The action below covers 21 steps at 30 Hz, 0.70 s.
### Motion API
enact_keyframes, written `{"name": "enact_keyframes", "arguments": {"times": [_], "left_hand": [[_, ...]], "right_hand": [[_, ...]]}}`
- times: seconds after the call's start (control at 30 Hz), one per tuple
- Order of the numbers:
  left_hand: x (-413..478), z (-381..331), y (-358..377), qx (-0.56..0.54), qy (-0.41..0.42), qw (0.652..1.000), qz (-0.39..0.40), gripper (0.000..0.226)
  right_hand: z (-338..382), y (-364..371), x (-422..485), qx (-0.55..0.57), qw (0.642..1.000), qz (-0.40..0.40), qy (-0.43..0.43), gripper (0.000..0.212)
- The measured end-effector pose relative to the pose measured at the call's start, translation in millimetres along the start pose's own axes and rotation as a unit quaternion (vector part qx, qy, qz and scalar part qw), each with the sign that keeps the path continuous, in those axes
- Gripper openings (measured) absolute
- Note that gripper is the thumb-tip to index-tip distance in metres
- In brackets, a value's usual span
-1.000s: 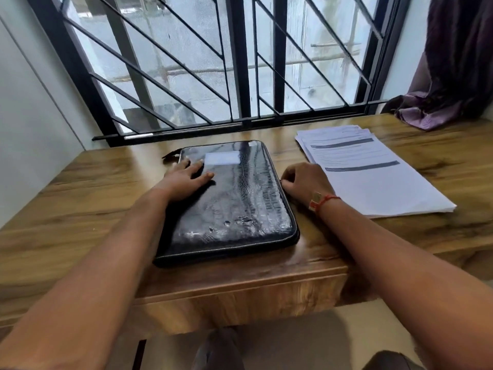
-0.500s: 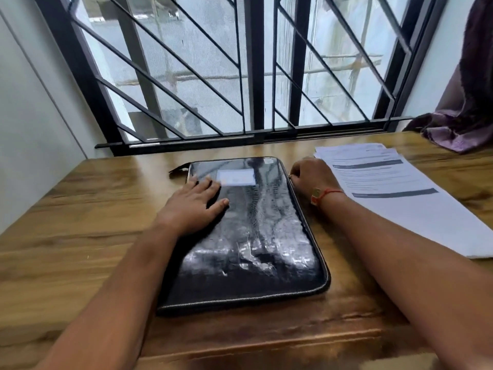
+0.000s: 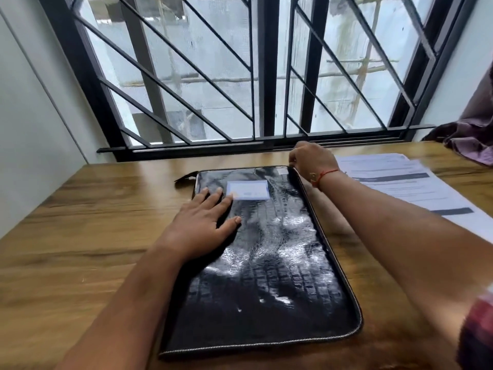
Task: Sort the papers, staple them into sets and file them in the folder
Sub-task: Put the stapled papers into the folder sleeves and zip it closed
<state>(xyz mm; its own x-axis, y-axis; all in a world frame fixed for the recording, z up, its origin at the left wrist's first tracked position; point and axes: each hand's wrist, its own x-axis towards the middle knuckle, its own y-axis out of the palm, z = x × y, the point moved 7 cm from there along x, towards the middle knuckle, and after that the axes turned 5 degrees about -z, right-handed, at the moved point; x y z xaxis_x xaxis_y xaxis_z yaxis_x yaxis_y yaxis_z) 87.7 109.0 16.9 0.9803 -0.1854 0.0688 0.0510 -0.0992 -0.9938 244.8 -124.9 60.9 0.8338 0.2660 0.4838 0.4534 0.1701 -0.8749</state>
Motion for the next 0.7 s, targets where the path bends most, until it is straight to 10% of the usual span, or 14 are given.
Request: {"name": "enact_keyframes", "arguments": {"times": [0.7], "left_hand": [[-0.7, -2.9, -2.5, -0.024, -0.004, 1.000, 0.011, 0.069]], "right_hand": [[96.4, 10.5, 49.2, -0.010, 0.963, -0.003, -0.269, 0.007]]}}
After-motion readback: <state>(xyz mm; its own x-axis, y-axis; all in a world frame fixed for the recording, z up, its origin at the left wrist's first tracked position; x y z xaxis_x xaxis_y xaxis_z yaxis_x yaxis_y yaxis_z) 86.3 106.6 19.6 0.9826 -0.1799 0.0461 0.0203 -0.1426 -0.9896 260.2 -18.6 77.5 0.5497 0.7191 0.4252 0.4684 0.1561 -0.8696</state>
